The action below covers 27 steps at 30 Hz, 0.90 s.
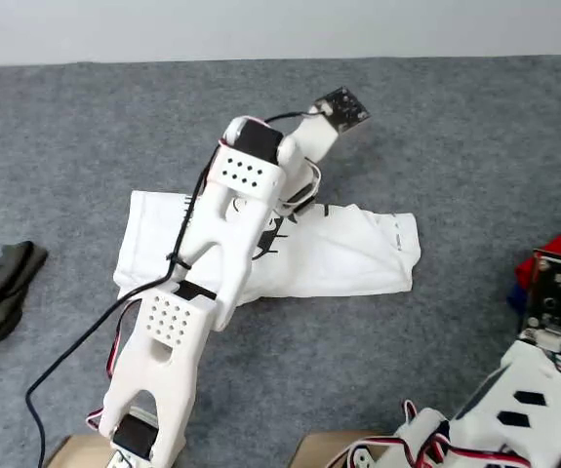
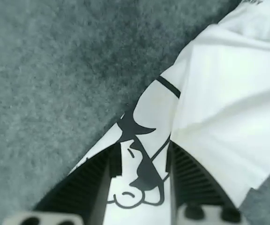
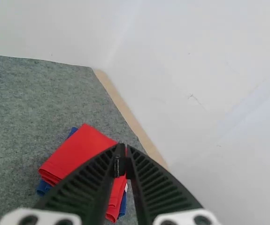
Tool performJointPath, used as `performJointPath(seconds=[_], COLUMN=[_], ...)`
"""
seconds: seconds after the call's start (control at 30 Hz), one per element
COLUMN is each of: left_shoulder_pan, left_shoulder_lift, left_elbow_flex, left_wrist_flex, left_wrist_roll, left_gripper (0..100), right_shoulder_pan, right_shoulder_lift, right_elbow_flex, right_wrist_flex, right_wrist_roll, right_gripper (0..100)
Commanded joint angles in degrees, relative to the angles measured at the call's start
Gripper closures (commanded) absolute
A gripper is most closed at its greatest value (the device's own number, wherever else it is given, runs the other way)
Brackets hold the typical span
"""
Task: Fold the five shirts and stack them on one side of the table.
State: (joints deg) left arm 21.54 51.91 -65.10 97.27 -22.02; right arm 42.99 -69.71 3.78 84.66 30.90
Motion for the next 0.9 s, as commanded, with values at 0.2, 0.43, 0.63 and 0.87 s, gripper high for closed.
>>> performJointPath(seconds=[0.2,0.43,0.63,0.87], left_shoulder_pan=[6.2,13.8,16.9,14.4], left_shoulder_lift=[-4.7,-12.0,-11.1,-4.6], left_elbow_flex=[5.1,21.9,26.4,26.0], left_wrist_flex=[3.4,3.1,-1.1,-9.8], left_wrist_roll=[0.2,1.0,0.6,-1.1], left_gripper=[84,84,84,84], right_shoulder_pan=[0.4,0.4,0.4,0.4], right_shoulder_lift=[0.5,0.5,0.5,0.5], right_elbow_flex=[1.3,2.5,4.3,4.8], right_wrist_flex=[0.2,-0.2,-0.7,-0.7], right_wrist_roll=[1.7,4.0,4.0,4.0], right_gripper=[99.0,99.0,99.0,99.0])
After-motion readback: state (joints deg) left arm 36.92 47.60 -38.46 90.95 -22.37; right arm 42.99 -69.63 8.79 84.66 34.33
